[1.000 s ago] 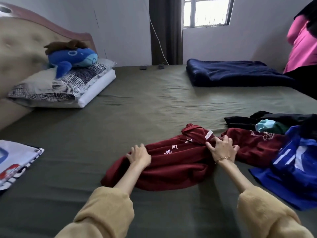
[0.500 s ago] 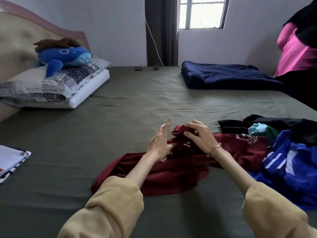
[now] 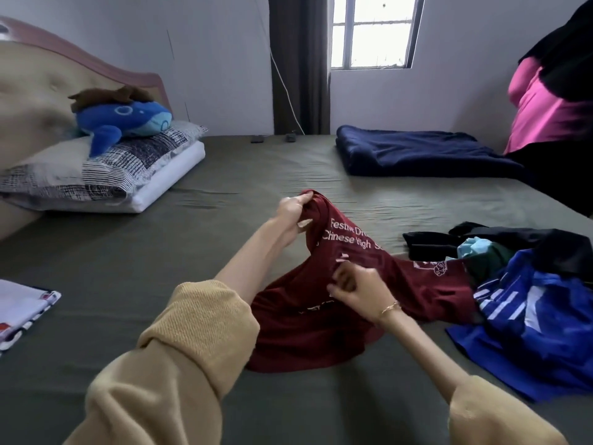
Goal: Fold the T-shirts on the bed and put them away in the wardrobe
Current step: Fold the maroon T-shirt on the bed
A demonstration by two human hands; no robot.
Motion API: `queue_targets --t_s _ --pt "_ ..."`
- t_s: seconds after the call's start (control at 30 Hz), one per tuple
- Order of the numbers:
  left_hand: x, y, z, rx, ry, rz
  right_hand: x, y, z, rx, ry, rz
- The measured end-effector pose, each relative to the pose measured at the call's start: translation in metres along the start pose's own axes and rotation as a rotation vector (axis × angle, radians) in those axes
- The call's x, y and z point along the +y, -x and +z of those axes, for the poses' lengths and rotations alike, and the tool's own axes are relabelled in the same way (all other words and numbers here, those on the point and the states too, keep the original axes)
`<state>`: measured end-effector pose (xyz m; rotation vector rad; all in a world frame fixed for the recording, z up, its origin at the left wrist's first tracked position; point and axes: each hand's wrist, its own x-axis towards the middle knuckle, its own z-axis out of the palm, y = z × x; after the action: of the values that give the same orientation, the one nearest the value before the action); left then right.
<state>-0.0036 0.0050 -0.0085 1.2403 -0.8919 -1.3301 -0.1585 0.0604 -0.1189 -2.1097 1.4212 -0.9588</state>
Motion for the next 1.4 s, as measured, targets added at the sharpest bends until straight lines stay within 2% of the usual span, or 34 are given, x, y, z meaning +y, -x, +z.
queue_targets --t_s 0.07,0.17,0.27,0.4,0.5,0.57,0.63,0.67,0.73,0.8,0.9,1.03,1.17,1.23,1.3,1.37,1.4 --pt "0.008 0.000 -0.013 0.012 0.094 0.005 -0.008 -0.004 0.025 -0.077 0.068 0.249" --pt "0.020 0.001 -0.034 0.007 0.148 0.038 -0.022 -0.027 0.049 -0.005 -0.029 0.444" --pt "0.034 -0.005 -0.072 0.152 0.220 0.111 -0.033 -0.057 0.059 -0.013 -0.180 0.414" --pt "0.050 -0.013 -0.145 0.451 0.403 0.216 -0.054 -0.098 0.052 0.204 -0.468 0.284" --pt "0.045 -0.010 -0.193 0.610 0.513 0.289 -0.072 -0.120 0.062 0.268 -0.290 0.139" --pt "0.028 -0.009 -0.219 0.678 0.577 0.268 -0.079 -0.119 0.081 0.223 -0.126 0.064" --pt "0.001 -0.008 -0.243 0.721 0.513 0.194 -0.082 -0.106 0.105 0.123 -0.045 0.049" --pt "-0.016 -0.007 -0.253 0.736 0.441 0.128 -0.082 -0.096 0.116 0.016 -0.034 0.043" --pt "-0.046 -0.003 -0.262 0.753 0.279 -0.028 -0.086 -0.073 0.137 -0.309 0.000 0.010" --pt "-0.070 0.002 -0.261 0.752 0.186 -0.136 -0.092 -0.052 0.158 -0.579 0.049 0.029" --pt "-0.096 0.003 -0.258 0.747 0.071 -0.213 -0.105 -0.032 0.186 -0.727 0.131 0.213" --pt "-0.117 0.008 -0.250 0.696 -0.261 -0.325 -0.117 -0.025 0.204 -0.582 0.304 0.280" --pt "-0.124 0.024 -0.234 0.450 -0.426 -0.432 -0.117 -0.025 0.198 -0.697 0.273 0.171" --pt "-0.130 0.026 -0.227 0.341 -0.511 -0.438 -0.113 -0.026 0.180 -0.680 0.227 0.131" --pt "-0.132 0.027 -0.219 0.292 -0.508 -0.383 -0.105 -0.029 0.160 -0.600 0.077 0.173" --pt "-0.128 0.032 -0.203 0.198 -0.384 -0.430 -0.094 -0.031 0.134 -0.507 -0.022 0.232" --pt "-0.128 0.034 -0.194 0.134 -0.347 -0.464 -0.086 -0.033 0.121 -0.448 0.006 0.225"
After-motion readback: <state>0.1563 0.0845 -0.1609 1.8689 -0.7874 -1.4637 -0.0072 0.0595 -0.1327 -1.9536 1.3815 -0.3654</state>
